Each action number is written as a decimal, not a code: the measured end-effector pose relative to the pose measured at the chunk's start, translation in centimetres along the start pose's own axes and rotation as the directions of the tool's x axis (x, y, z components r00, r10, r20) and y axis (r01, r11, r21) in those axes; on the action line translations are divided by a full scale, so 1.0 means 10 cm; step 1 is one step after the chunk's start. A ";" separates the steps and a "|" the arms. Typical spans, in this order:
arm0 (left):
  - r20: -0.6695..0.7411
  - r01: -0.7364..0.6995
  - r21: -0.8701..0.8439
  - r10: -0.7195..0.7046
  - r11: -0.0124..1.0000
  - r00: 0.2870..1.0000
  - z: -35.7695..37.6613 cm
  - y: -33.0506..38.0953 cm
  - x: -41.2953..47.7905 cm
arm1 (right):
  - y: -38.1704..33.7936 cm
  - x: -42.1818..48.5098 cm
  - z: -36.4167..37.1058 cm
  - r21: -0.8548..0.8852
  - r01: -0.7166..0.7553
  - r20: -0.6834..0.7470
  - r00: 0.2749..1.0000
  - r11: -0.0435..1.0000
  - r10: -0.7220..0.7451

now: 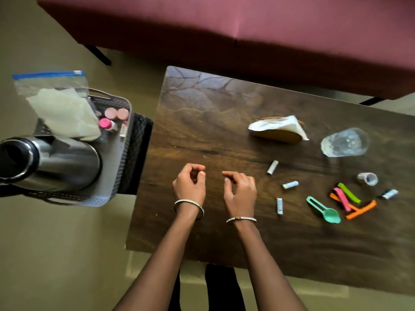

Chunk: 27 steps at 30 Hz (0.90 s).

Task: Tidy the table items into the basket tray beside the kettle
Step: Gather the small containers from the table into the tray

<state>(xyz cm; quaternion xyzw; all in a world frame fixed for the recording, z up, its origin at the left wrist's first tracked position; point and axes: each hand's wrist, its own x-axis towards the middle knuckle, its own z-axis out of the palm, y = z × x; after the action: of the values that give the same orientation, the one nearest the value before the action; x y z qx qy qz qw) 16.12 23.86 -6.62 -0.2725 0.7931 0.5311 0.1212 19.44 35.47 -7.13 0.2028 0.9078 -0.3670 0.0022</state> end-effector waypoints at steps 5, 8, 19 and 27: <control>0.075 -0.019 0.025 0.017 0.999 0.997 0.60 0.10 -0.42 | 0.59 0.04 -0.59 -0.007 -0.074 -0.037 0.997 0.997 0.073; 0.113 -0.039 0.059 0.032 0.997 0.993 0.90 0.15 -0.59 | 0.91 0.07 -0.88 0.019 -0.156 -0.094 0.983 0.988 0.158; 0.132 -0.100 0.388 0.052 0.916 0.990 1.79 0.39 -0.61 | 1.76 0.09 -1.30 0.015 -0.535 0.134 0.838 0.845 0.528; 0.169 -0.170 0.646 0.078 0.744 0.983 2.19 0.36 -0.37 | 1.79 0.10 -1.05 -0.175 -0.480 0.168 0.846 0.860 0.507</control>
<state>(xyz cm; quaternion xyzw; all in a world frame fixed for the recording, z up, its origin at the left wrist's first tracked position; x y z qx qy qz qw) 15.01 45.88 -10.99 -0.1234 0.9357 0.2417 0.2252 26.71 54.49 -11.52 0.3895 0.8411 -0.3149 0.2044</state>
